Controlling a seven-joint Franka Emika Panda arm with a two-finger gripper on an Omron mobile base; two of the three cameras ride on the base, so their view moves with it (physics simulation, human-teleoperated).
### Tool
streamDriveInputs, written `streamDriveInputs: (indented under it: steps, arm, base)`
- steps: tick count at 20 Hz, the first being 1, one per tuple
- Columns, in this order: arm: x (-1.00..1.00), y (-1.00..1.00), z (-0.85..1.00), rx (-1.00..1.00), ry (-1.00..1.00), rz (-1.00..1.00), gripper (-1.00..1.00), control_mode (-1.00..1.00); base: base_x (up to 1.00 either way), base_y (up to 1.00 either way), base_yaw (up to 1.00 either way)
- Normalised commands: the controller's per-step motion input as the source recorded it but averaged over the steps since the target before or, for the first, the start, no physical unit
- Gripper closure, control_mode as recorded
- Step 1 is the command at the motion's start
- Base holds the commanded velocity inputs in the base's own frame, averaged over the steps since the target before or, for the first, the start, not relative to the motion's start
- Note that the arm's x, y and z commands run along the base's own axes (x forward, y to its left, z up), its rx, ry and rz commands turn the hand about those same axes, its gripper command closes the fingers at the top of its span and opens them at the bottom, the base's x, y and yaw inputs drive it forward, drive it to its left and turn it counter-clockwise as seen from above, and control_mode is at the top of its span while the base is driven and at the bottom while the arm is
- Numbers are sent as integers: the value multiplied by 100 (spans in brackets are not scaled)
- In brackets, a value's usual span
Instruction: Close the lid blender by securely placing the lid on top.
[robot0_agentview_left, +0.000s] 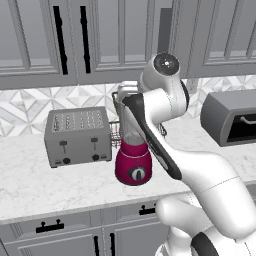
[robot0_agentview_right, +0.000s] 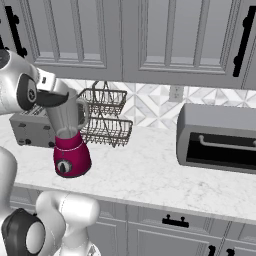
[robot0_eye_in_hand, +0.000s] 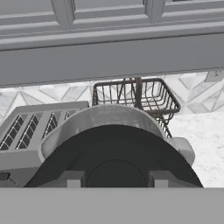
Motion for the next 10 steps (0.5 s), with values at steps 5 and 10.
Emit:
streamDriveInputs:
  steps: [5,10]
  arm:
    - [21,0,0,0,-2,0,100,-100]
    - [23,0,0,0,-1,0,100,-100]
  base:
    - [0,0,0]
    - [0,0,0]
